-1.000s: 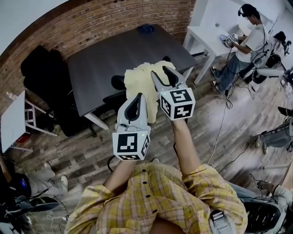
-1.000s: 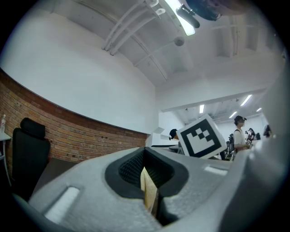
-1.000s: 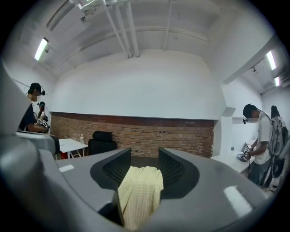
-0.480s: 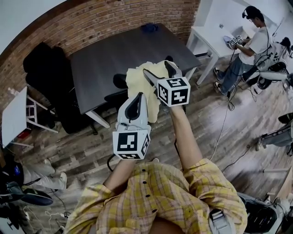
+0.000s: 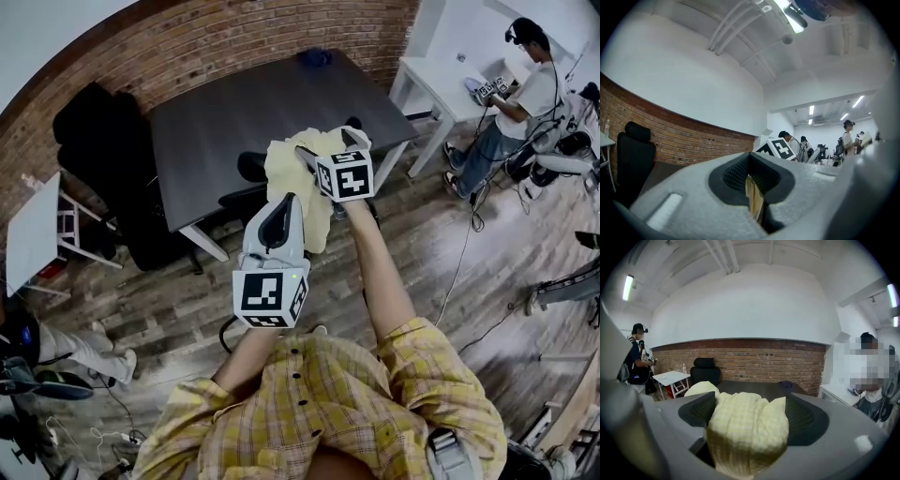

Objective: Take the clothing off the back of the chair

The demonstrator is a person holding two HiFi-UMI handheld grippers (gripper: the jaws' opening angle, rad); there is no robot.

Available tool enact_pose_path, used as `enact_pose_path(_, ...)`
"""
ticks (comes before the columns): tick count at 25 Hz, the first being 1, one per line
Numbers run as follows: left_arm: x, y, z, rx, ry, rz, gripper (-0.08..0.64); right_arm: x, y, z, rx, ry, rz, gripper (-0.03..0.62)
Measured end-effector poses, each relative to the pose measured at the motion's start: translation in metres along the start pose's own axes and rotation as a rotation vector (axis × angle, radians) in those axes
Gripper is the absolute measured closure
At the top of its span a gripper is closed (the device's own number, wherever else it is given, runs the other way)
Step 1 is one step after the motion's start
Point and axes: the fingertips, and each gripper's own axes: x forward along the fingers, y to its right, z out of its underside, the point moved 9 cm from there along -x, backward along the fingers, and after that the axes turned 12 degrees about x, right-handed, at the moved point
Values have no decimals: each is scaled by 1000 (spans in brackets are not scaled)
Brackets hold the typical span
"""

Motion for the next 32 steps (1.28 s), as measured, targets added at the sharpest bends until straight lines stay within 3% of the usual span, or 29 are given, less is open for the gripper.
enact_pose_path(10,-1,3,11,-7,-26,3,560,5,4,5,17,-32,-2,162)
enact_pose_path(22,-1,0,11,-12,-30,23,560,2,1,4,22,-67,25,339)
enact_pose_path(32,-8,4,9,-7,-25,27,560,-4,0,6,46,-41,28,425)
